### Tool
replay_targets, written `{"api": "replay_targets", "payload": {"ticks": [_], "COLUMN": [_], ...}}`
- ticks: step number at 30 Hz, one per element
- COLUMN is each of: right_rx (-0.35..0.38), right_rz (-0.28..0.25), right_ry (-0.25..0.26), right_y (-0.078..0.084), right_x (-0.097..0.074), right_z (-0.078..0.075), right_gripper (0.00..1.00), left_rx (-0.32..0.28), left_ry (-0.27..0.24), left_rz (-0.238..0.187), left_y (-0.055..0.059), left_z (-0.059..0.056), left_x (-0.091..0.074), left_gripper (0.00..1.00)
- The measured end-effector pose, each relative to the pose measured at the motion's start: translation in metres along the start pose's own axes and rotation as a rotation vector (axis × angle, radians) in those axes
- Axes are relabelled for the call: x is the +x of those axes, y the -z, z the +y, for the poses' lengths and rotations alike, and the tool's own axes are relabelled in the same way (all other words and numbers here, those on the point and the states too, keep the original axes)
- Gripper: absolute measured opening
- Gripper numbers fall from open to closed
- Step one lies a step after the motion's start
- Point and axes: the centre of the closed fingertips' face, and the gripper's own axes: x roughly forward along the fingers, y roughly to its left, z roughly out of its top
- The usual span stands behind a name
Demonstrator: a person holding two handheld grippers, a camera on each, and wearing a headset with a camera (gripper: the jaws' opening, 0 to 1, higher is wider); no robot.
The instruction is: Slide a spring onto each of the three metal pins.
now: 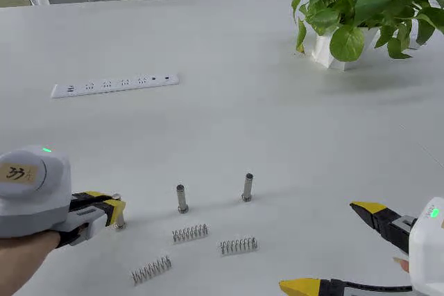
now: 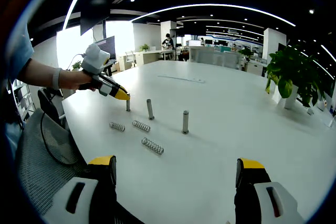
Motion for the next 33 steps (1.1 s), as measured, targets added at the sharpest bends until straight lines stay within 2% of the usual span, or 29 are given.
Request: {"api": "replay_targets", "payload": {"ticks": [8,17,33], "right_rx": [-0.007,-0.008,-0.009], "right_rz": [0.002,0.001,0.0], "right_ry": [0.0,0.001,0.004], "right_y": [0.0001,-0.0001,-0.0004], "right_x": [0.0002,0.0,-0.0002], "right_z": [0.0002,0.0005,0.0006], "right_gripper": [0.95,0.95,0.95], "left_rx": [0.004,0.041,0.067], "left_ry": [-0.003,-0.021,-0.035], "left_rz": [-0.012,-0.029,-0.054], "left_y": [0.0035,0.0056,0.0059], "left_z": [-0.0034,-0.0059,-0.0033], "left_x": [-0.0038,-0.0061,-0.0072], "left_gripper": [0.04,0.04,0.05]}}
